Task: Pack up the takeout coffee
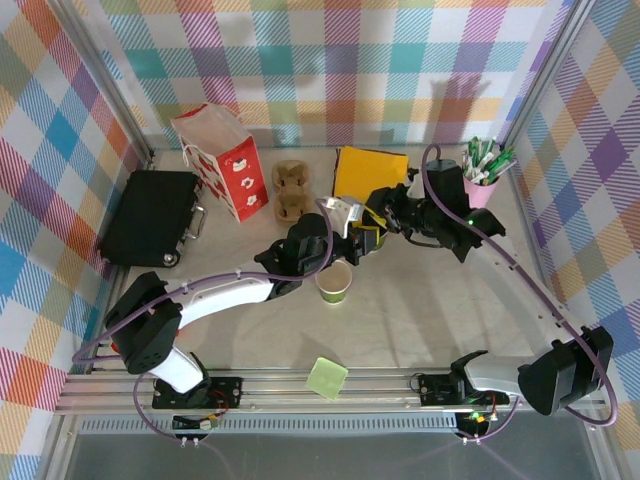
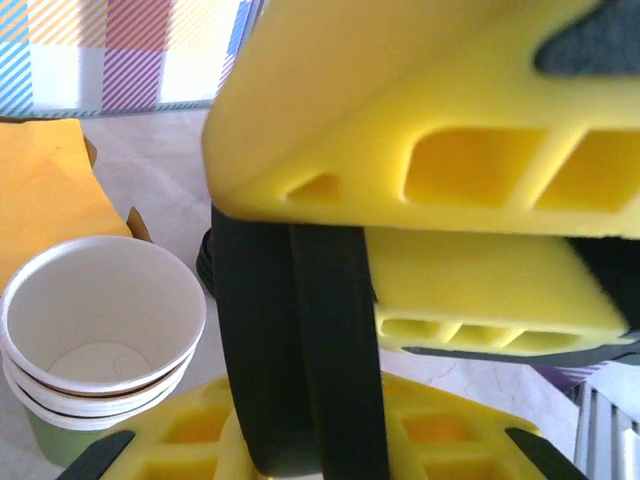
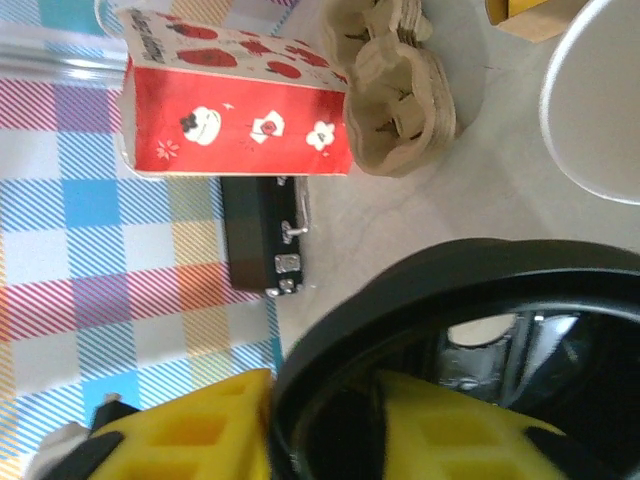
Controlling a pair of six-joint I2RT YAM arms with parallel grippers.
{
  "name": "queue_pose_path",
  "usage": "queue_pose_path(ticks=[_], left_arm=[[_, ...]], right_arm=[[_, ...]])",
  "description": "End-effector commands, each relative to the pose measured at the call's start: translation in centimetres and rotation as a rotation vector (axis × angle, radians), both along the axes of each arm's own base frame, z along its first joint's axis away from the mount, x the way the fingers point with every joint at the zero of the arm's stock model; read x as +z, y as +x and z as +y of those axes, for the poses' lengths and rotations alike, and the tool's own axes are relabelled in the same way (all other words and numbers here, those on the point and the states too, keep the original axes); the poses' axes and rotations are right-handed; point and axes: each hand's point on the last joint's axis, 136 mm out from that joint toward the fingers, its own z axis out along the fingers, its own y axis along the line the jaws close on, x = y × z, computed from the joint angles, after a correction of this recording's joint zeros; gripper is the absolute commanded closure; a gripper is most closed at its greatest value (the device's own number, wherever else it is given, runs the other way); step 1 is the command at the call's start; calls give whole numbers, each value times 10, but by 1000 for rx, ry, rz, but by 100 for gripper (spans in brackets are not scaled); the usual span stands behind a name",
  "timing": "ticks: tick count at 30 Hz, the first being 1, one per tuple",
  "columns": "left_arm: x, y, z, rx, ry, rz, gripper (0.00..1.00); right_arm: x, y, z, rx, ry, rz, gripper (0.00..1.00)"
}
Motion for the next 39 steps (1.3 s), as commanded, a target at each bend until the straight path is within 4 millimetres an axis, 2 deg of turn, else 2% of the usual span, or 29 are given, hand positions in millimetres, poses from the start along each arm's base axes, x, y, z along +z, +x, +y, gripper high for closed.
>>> queue_pose_path(ticks=[1, 5, 10, 14, 19, 21, 25, 32, 39], left_arm=[[24, -8, 13, -11, -81, 11, 79], [26, -12, 25, -16, -107, 73, 81], [34, -19, 48, -6, -98, 161, 83], [44, -29, 73, -1, -75, 258, 83], [41, -39, 109, 27, -21, 447, 84], [36, -44, 122, 28, -30, 531, 84], [34, -54, 140, 9, -69, 664, 84], [40, -73, 147, -57, -123, 765, 84], [40, -79, 143, -95, -166, 815, 84]], right_arm=[[32, -3, -2, 40, -53, -104, 61], [59, -7, -14, 47, -141, -200, 51], [88, -17, -23, 130, -266, -402, 50], [95, -25, -23, 235, -358, -630, 51], [82, -37, -15, 369, -489, -920, 53], [74, -46, -3, 452, -543, -1044, 56], [55, -60, 17, 561, -704, -1304, 56], [33, -92, 48, 631, -872, -1753, 52], [31, -95, 59, 600, -966, -1849, 54]])
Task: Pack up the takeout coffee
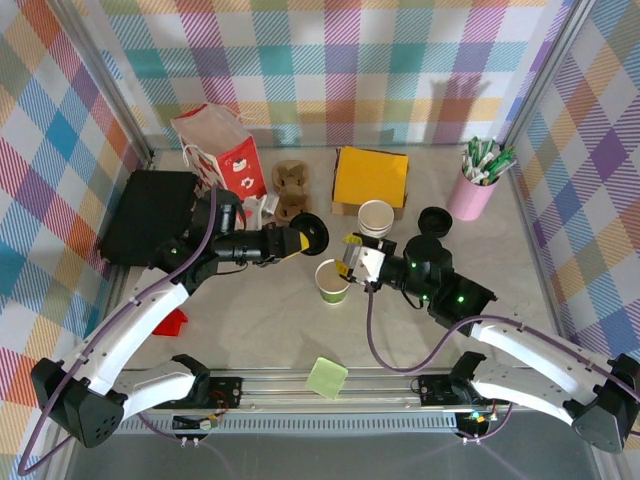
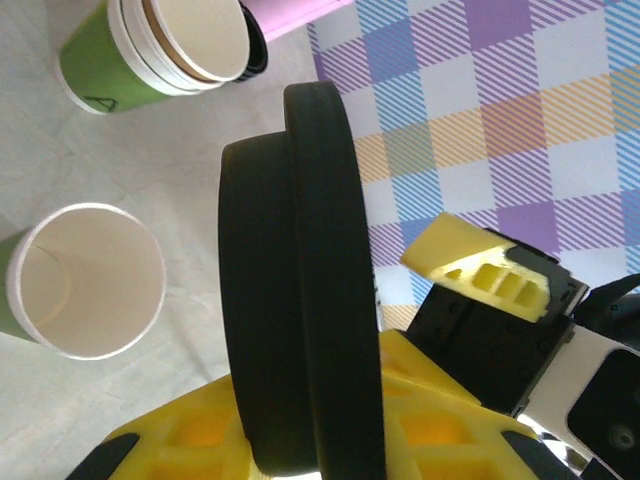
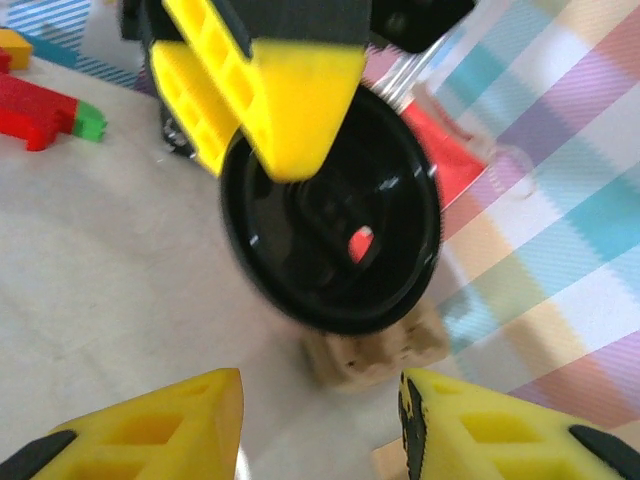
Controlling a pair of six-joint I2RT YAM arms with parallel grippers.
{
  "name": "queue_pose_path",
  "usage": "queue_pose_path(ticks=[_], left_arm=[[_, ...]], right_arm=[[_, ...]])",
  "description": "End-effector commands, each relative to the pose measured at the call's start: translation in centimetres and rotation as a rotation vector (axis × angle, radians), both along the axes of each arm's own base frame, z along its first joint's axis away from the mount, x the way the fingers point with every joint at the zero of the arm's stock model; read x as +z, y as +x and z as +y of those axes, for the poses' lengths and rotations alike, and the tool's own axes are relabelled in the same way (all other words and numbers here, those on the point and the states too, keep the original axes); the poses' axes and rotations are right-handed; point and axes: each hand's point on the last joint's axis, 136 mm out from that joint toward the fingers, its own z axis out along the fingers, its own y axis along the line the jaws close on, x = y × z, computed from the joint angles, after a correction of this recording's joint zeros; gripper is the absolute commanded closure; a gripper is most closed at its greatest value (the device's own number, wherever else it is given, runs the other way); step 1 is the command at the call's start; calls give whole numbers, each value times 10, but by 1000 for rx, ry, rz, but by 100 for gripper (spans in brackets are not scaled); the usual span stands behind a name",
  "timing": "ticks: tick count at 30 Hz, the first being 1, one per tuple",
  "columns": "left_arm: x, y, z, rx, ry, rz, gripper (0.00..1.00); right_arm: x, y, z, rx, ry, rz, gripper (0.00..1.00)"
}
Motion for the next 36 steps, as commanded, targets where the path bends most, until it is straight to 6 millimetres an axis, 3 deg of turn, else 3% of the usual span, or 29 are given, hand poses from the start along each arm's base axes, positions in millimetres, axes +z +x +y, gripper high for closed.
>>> queue_pose_path(ticks=[1, 20, 31, 36], left_arm=[[2, -11, -1, -32, -53, 59, 84], [10, -7, -9, -27, -142, 84, 84], [10, -8, -10, -27, -163, 93, 84], [5, -8, -9, -22, -158, 102, 85]], right_arm=[[30, 5, 2, -23, 36, -194, 54], [-6, -4, 17, 55, -81, -203, 55], [-2, 6, 31, 23, -67, -227, 62], [2, 9, 35, 5, -71, -238, 72]])
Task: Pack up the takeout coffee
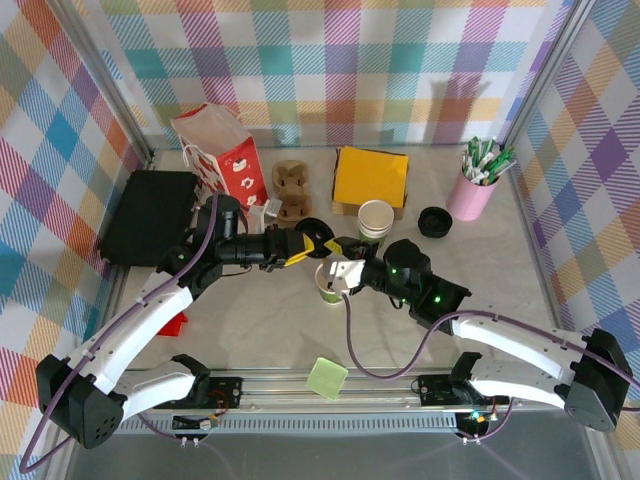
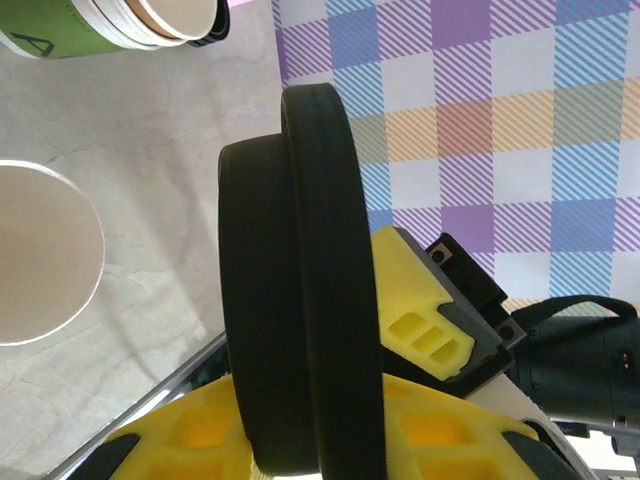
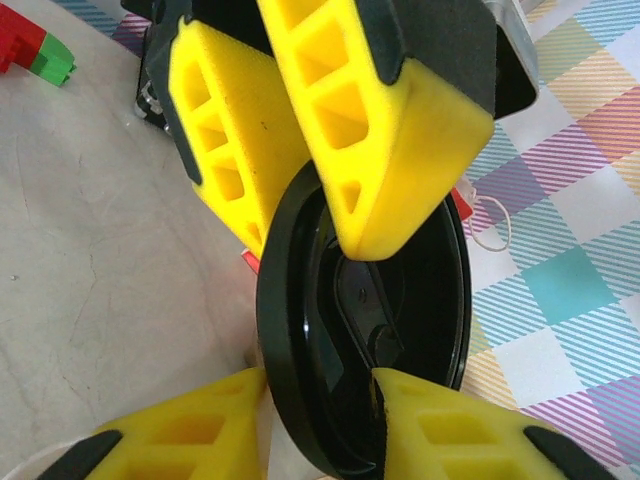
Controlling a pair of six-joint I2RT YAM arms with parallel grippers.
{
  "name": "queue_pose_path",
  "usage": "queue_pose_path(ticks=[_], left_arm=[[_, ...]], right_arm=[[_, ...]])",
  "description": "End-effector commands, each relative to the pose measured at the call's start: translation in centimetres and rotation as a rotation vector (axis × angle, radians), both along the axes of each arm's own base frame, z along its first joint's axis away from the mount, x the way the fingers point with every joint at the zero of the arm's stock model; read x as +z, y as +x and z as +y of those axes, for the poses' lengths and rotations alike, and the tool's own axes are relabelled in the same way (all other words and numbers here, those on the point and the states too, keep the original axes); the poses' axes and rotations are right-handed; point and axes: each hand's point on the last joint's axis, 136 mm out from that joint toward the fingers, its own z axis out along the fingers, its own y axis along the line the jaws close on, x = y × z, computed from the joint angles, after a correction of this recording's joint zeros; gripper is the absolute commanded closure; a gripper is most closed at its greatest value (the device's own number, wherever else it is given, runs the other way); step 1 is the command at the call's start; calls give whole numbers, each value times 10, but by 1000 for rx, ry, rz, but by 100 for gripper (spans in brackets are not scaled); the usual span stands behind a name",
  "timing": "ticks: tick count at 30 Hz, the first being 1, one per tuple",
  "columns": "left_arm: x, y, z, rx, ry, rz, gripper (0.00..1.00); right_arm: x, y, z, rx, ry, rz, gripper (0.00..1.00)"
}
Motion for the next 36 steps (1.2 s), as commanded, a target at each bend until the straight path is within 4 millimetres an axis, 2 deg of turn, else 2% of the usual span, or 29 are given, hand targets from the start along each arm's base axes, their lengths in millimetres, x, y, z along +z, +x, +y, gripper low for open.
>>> queue_pose_path(ticks=[1, 5, 10, 11, 13, 15, 19, 22, 27, 31, 36], left_arm=[[10, -5, 1, -10, -40, -10, 85], [7, -5, 2, -4, -29, -9, 85], [8, -3, 7, 20, 2, -39, 79], [10, -3, 9, 27, 15, -48, 75], [17, -2, 15, 52, 43, -97, 59], [20, 0, 26, 92, 108, -147, 47], [26, 6, 54, 197, 252, -248, 32], [29, 11, 73, 278, 327, -308, 28], [31, 14, 91, 353, 382, -375, 26], [29, 15, 92, 351, 391, -407, 25], [18, 18, 86, 330, 382, -409, 26]], right_arm=[[22, 3, 4, -18, 46, -45, 75], [24, 6, 3, -43, 44, -23, 91], [31, 1, -3, -59, 74, 78, 100], [31, 0, -4, -61, 82, 110, 100], [28, -7, -6, -51, 86, 201, 100], [26, -14, -8, -51, 98, 304, 100], [28, -28, -15, -74, 146, 525, 100], [36, -38, -19, -95, 200, 686, 100], [48, -53, -25, -145, 290, 958, 100], [56, -63, -26, -152, 382, 1180, 100], [53, -53, -32, -171, 556, 1519, 100]])
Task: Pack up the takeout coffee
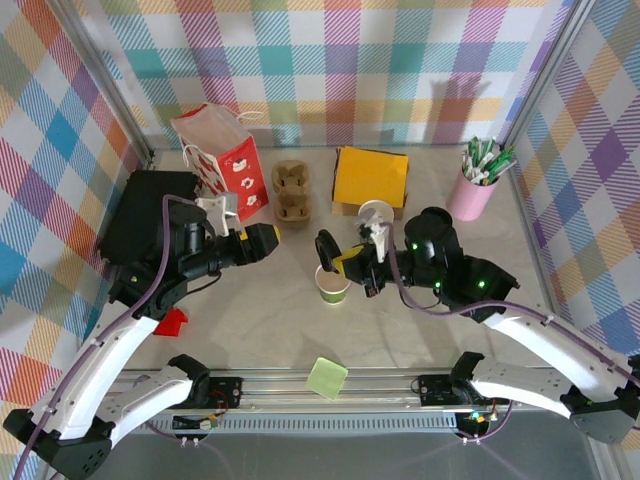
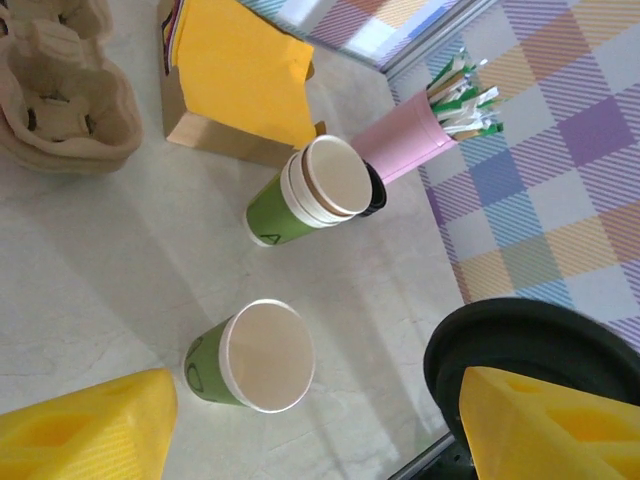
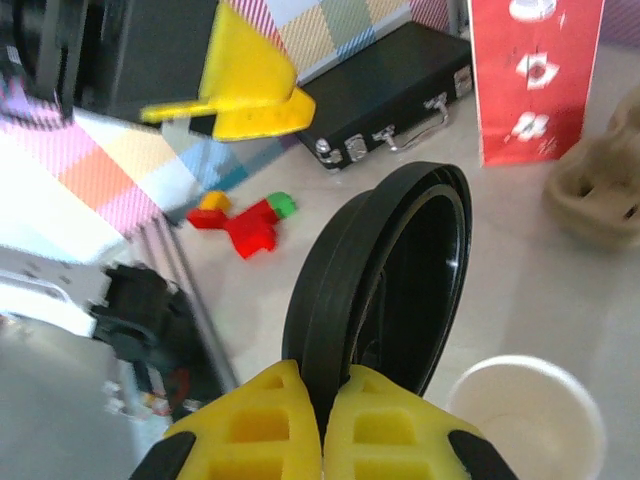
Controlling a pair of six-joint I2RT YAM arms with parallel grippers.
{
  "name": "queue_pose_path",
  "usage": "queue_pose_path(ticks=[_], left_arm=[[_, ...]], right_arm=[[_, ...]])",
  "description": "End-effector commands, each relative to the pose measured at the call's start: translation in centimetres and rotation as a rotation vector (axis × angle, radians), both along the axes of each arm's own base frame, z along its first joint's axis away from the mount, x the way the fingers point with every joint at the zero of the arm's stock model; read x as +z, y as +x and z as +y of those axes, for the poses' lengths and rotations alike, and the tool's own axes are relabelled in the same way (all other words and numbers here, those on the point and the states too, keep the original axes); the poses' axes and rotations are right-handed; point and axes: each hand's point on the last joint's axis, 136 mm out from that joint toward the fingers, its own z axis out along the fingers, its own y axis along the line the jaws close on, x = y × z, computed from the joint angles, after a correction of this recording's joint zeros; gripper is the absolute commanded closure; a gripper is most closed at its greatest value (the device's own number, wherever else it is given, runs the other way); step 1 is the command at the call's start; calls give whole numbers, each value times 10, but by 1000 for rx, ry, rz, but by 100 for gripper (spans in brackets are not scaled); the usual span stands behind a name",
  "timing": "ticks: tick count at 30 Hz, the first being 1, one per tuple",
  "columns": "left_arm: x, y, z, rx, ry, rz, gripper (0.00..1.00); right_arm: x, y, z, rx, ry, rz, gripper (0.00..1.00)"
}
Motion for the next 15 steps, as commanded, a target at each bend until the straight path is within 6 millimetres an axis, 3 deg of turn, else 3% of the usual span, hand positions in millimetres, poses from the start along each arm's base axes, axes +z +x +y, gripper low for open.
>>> queue_pose_path(ticks=[1, 7, 15], left_arm=[[-7, 6, 0, -4, 15, -30, 26], [-28, 8, -14, -60, -2, 35, 27], [-64, 7, -39, -141, -40, 158, 30]], right_arm=[[-2, -5, -2, -15, 167, 353, 100], [-27, 3, 3, -62, 230, 587, 100], [-70, 18, -3, -184, 259, 687, 100]])
